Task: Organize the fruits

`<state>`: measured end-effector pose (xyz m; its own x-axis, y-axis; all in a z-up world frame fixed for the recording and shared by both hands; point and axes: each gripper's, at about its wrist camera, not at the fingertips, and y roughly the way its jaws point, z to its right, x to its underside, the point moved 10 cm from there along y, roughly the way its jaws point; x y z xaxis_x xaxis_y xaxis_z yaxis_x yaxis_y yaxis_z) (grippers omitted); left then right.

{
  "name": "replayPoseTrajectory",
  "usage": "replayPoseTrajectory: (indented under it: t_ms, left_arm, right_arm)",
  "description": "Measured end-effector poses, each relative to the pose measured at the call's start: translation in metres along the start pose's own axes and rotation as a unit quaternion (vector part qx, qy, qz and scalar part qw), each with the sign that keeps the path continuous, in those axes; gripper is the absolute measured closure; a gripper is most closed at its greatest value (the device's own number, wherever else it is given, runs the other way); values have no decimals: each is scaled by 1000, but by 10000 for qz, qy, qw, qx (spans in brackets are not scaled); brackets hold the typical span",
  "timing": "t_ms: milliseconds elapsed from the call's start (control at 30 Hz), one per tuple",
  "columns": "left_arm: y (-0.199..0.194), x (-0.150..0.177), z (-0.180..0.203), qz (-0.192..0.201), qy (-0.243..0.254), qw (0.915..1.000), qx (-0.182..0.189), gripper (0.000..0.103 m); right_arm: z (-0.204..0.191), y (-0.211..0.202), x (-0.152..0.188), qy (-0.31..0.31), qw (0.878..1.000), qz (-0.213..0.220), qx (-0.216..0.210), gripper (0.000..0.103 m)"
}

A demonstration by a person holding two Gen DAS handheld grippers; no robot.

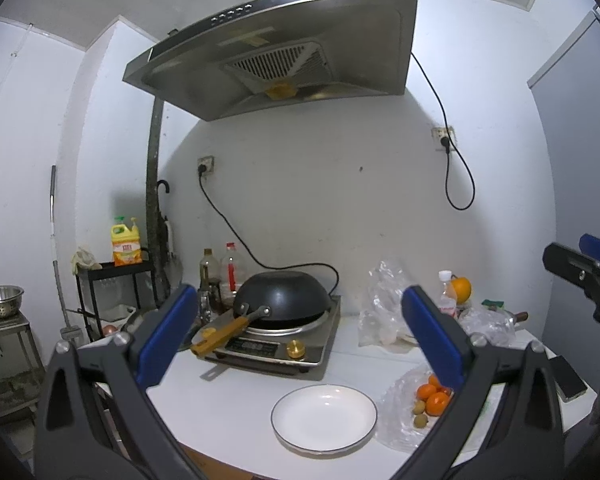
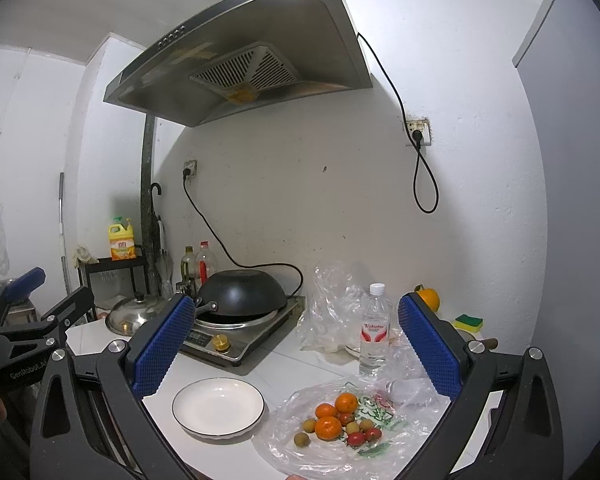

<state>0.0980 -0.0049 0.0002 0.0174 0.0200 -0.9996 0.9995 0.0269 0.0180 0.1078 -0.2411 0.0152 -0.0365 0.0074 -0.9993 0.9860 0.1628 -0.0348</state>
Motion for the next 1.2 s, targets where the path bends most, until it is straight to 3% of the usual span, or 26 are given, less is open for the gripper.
replayPoseTrajectory:
  t_ms: [1200]
  left_arm:
    - [-6, -5, 2, 83, -145, 9997, 197, 1]
  right_arm:
    - [-6, -1, 1, -83, 9999, -94, -64, 0]
